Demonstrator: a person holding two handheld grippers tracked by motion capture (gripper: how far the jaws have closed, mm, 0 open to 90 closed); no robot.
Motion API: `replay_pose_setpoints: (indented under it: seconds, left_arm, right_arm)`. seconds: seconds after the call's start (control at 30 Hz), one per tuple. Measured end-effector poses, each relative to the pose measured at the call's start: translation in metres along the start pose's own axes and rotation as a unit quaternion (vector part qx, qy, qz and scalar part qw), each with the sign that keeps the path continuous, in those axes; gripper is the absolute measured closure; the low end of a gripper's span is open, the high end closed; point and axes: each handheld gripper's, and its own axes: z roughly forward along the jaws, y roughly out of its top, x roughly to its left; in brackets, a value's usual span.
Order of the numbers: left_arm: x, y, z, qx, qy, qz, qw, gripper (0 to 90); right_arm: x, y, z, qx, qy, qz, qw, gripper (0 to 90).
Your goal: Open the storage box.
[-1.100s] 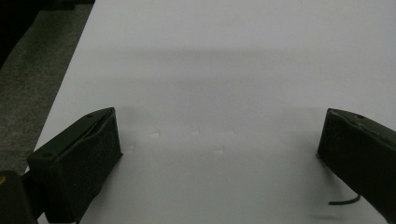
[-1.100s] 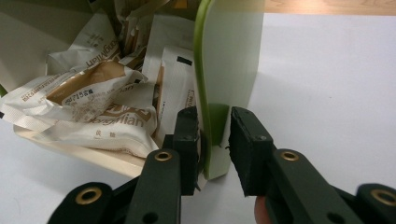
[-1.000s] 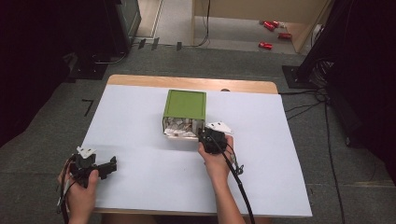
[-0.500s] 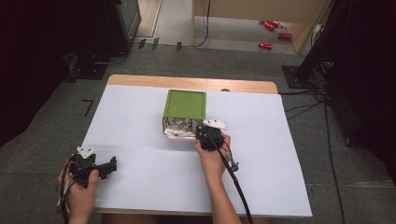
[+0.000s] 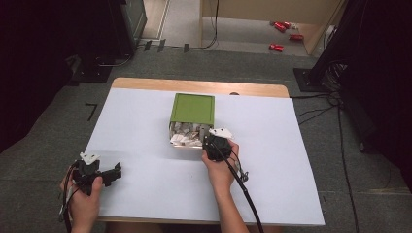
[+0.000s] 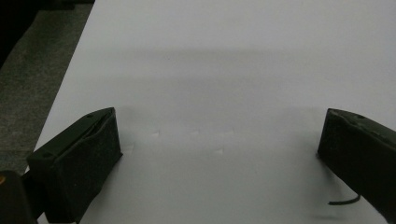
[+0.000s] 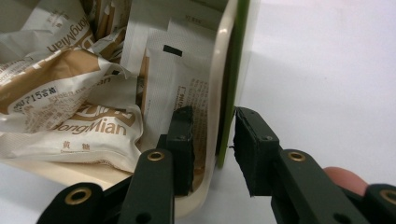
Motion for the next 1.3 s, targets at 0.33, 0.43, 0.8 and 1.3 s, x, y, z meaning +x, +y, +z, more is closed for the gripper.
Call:
replay_pose_setpoints:
  seconds: [0.33, 0.43, 0.8, 1.3]
  left_arm:
    - [0.0, 0.0, 0.0, 0.0, 0.0, 0.0, 1.0, 0.0]
    - [0.0, 0.0, 0.0, 0.0, 0.0, 0.0, 1.0, 0.0]
    - [0.0, 0.0, 0.0, 0.0, 0.0, 0.0, 1.0, 0.0]
    - [0.0, 0.0, 0.0, 0.0, 0.0, 0.0, 1.0, 0.0]
  right_arm:
    - [0.001, -0.017, -0.024, -0.06, 0.011, 0.02, 0.9979, 77.9]
    - [0.0, -0.017, -0.029, -0.061, 0.017, 0.037, 0.9973, 80.2]
    - [0.009, -0.015, -0.039, -0.123, 0.001, 0.03, 0.9919, 83.8]
    - [0.011, -0.014, -0.042, -0.101, -0.011, 0.021, 0.9946, 87.6]
